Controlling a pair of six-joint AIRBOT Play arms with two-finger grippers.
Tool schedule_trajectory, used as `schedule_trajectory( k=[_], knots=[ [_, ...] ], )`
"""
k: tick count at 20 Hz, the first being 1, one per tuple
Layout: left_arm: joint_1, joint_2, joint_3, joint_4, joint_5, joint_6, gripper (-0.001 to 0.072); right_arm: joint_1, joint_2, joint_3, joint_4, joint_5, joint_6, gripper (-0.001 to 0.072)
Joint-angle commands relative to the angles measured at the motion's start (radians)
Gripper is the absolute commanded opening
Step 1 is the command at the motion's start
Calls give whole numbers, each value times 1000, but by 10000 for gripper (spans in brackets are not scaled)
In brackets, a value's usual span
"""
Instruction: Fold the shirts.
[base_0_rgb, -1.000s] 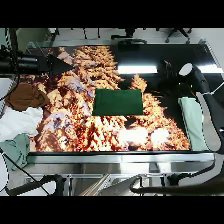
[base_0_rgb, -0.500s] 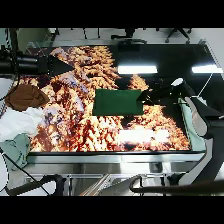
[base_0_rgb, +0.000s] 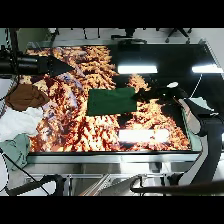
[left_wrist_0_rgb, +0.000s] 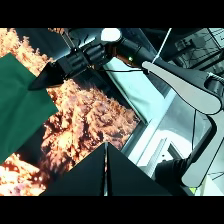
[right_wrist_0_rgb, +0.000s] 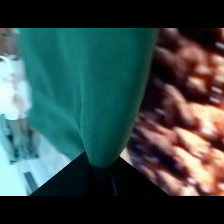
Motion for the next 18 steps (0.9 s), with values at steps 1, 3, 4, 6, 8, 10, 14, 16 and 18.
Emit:
schedule_trajectory(
  k=[1, 3, 4, 6, 8, 10, 14, 16, 18],
  knots=[
    [1, 0, 0, 0, -8, 2, 14, -31, 80, 28, 82, 16, -12, 20],
    [1, 0, 0, 0, -26, 2, 14, -82, 162, 39, 83, 14, 18, 20],
    [1, 0, 0, 0, -32, 2, 14, -111, 205, 39, 83, 14, 42, 19],
    [1, 0, 0, 1, -48, 2, 14, -182, 294, 39, 80, 1, 80, 19],
    [1, 0, 0, 1, -56, 2, 14, -274, 380, 39, 80, -49, 108, 19],
    [1, 0, 0, 1, -60, 3, 14, -384, 440, 40, 81, -101, 130, 19],
    [1, 0, -1, 2, -73, 3, 14, -598, 496, 52, 80, -87, 182, 19],
    [1, 0, -1, 2, -76, 4, 14, -681, 535, 52, 70, -70, 225, 19],
    [1, 0, -1, 2, -76, 11, 14, -746, 573, 52, 5, -26, 311, 20]
  ],
)
